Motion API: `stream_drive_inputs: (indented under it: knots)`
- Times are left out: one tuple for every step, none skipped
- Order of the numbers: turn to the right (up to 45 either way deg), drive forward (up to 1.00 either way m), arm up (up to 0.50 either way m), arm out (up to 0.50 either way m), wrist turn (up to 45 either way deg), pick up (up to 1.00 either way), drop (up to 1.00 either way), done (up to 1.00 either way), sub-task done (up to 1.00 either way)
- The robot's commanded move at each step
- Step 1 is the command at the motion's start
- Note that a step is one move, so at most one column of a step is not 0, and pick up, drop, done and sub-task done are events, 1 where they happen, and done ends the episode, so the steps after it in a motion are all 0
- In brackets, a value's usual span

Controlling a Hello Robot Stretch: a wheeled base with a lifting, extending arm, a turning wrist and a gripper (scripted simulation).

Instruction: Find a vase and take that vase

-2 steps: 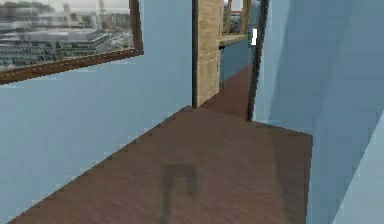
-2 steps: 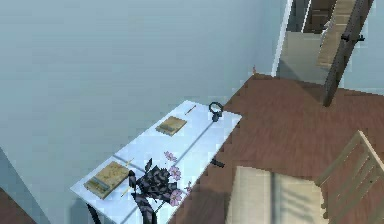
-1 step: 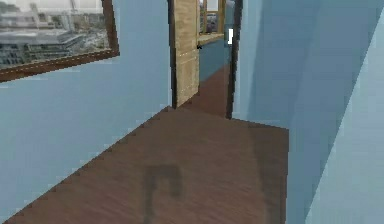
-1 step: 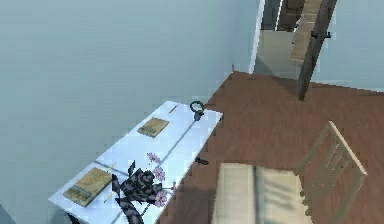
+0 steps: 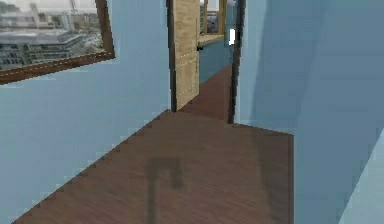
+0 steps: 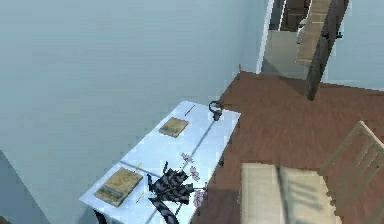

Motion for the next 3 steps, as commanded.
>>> stream_drive_inputs:
  knots:
    - [-3.0,0.0,0.0,0.0,0.0,0.0,0.0,0.0,0.0]
    - [0.0,0.55,0.0,0.0,0.0,0.0,0.0,0.0,0.0]
    - [3.0,0.0,0.0,0.0,0.0,0.0,0.0,0.0,0.0]
